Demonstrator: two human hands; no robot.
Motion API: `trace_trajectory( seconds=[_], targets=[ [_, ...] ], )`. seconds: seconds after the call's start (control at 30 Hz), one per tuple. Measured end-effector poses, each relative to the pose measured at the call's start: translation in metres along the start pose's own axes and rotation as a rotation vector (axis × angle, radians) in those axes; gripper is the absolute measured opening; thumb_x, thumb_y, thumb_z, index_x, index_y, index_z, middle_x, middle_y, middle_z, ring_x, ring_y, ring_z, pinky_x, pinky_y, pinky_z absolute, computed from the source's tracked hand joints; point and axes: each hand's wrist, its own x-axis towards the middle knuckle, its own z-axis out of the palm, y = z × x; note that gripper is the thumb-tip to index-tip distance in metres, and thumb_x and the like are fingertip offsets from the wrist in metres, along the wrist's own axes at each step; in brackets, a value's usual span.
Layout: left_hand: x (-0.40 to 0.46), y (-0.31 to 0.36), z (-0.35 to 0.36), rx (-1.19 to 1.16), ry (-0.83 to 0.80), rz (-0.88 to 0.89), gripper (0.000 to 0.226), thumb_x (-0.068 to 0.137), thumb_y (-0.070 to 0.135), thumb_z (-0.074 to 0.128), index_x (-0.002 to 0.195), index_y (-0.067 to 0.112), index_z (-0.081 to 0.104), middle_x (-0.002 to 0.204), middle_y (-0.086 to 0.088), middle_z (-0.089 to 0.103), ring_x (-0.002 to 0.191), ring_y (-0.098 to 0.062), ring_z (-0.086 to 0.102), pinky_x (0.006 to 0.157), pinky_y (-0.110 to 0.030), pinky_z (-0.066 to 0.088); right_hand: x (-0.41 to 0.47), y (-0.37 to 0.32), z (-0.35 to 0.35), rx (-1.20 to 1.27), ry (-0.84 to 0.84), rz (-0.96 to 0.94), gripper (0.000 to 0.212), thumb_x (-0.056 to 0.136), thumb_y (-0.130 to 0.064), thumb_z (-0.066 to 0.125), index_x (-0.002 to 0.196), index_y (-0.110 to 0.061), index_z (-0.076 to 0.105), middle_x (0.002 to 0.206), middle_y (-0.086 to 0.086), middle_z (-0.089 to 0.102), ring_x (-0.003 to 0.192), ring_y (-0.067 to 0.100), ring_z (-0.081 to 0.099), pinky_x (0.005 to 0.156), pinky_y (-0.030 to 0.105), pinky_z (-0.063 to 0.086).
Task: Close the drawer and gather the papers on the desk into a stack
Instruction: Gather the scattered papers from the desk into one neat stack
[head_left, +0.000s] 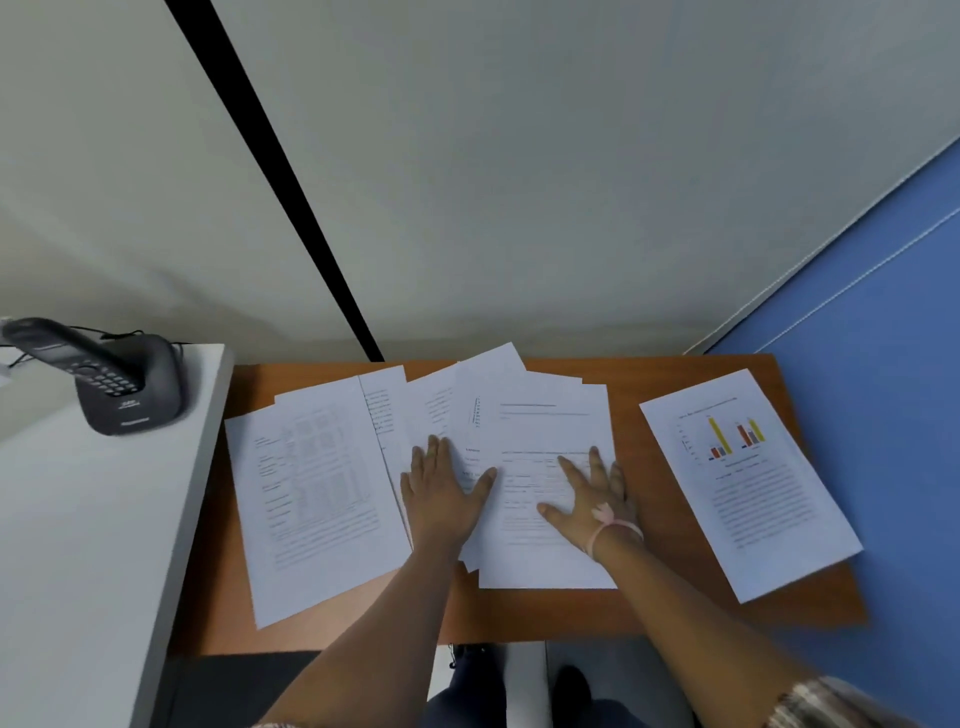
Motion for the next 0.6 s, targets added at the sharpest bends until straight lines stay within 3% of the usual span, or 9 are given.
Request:
trace_trajectory(
  seconds=[0.13, 0.27, 0.37, 0.5, 0.6],
  targets=[
    [0.005, 0.008, -0.005, -0.179, 0.047, 0.006, 0.095, 0.088, 0.073, 0.055, 0.162, 0.021, 0.025, 0.169, -0.002, 0.032, 0.156, -0.028, 0.029, 0.124, -0.048, 0.026, 0.008, -0.022, -0.002, 0.017, -0.004, -0.001, 0.083, 0.073, -0.080, 0.038, 0.147, -0.049, 0.015, 0.164, -0.005, -0.009, 0.149, 0.035, -0.005, 0.119, 0.055, 0.010],
    [0.012, 0.029, -0.017, -0.523, 0.127, -0.142, 0.096, 0.084, 0.052, 0.077, 0.159, 0.022, 0.025, 0.165, -0.005, 0.029, 0.150, -0.028, 0.035, 0.117, -0.048, 0.037, 0.010, -0.023, -0.007, 0.033, 0.029, -0.004, 0.081, 0.075, -0.078, 0.040, 0.147, -0.046, 0.021, 0.164, -0.003, -0.001, 0.149, 0.036, 0.001, 0.118, 0.055, 0.015],
    [0.022, 0.038, -0.020, -0.788, 0.115, -0.258, 0.097, 0.080, 0.039, 0.085, 0.156, 0.018, 0.028, 0.149, -0.001, 0.048, 0.134, -0.023, 0.052, 0.110, -0.047, 0.045, 0.010, -0.021, -0.013, 0.051, 0.046, -0.046, 0.080, 0.078, -0.075, 0.042, 0.148, -0.042, 0.022, 0.164, -0.004, 0.005, 0.149, 0.034, 0.005, 0.117, 0.052, 0.019],
    [0.033, 0.039, -0.010, -0.875, -0.072, -0.302, 0.061, 0.079, 0.039, 0.087, 0.130, 0.015, 0.063, 0.126, -0.005, 0.072, 0.113, -0.029, 0.070, 0.097, -0.048, 0.059, 0.007, -0.011, -0.013, 0.058, 0.053, -0.157, 0.078, 0.080, -0.071, 0.045, 0.148, -0.041, 0.022, 0.164, -0.007, 0.008, 0.151, 0.029, 0.005, 0.119, 0.047, 0.018],
    [0.035, 0.038, -0.011, -0.907, -0.088, -0.265, 0.038, 0.084, 0.027, 0.085, 0.114, 0.008, 0.072, 0.112, -0.009, 0.077, 0.101, -0.030, 0.075, 0.081, -0.038, 0.064, 0.008, -0.004, -0.018, 0.149, 0.064, -0.250, 0.081, 0.080, -0.063, 0.055, 0.148, -0.037, 0.022, 0.162, -0.007, 0.015, 0.150, 0.022, 0.012, 0.119, 0.040, 0.021]
  ],
)
